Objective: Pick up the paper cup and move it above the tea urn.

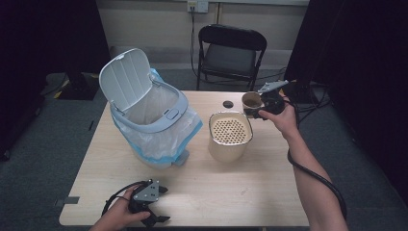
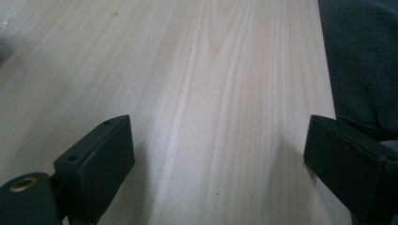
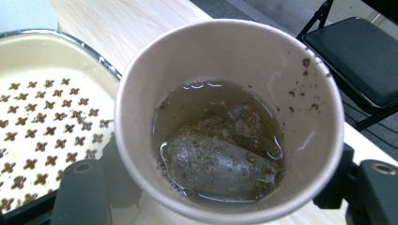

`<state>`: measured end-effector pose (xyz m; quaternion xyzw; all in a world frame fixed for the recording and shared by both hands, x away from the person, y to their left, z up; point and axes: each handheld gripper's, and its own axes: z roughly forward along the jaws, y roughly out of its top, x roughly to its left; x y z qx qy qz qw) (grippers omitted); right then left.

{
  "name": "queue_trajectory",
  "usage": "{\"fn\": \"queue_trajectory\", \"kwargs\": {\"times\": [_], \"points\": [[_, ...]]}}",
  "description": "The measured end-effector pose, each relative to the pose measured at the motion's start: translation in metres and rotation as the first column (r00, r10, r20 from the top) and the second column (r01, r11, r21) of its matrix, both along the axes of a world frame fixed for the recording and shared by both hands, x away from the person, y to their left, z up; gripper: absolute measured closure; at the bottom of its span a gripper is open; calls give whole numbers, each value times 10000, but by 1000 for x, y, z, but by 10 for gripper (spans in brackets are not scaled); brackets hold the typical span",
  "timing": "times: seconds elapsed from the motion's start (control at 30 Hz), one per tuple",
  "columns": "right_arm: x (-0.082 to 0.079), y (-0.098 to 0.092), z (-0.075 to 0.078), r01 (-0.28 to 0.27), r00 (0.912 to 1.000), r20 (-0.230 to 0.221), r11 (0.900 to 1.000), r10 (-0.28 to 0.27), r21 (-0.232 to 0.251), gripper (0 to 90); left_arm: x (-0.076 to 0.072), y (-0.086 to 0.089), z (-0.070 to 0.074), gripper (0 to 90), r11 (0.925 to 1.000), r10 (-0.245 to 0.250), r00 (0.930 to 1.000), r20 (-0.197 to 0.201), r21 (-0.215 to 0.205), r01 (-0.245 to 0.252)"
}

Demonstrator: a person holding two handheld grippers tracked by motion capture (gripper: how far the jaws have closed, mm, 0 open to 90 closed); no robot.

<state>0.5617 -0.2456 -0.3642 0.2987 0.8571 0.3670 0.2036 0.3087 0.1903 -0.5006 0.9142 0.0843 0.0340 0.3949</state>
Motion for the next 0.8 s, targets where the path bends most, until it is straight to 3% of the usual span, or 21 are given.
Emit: {"fn": "queue_trajectory", "kwargs": {"times": [0.2, 0.43, 0.53, 0.57, 0.6, 0.8], "points": [[0, 7, 6, -151, 9994, 300, 9998, 155, -143, 288, 0, 0, 0, 84, 10000, 0, 10000, -3, 5, 0], [-7, 13, 14, -315, 9910, 1290, 9992, 346, -254, 289, 0, 0, 0, 84, 10000, 1, 10000, 3, 4, -1], [-13, 14, 18, -388, 9805, 1915, 9987, 441, -316, 290, 0, 0, 0, 84, 10000, 1, 10000, 3, 6, -1], [-13, 14, 18, -388, 9805, 1915, 9987, 441, -316, 290, 0, 0, 0, 84, 10000, 1, 10000, 3, 6, -1], [-17, 16, 21, -456, 9707, 2328, 9971, 587, -612, 290, 0, 0, 0, 84, 10000, 1, 10000, 11, 9, -1], [-32, 22, 29, -699, 9439, 3099, 9861, 1143, -1508, 294, 0, 0, 0, 84, 10000, 8, 10000, 9, -11, -8]]}}
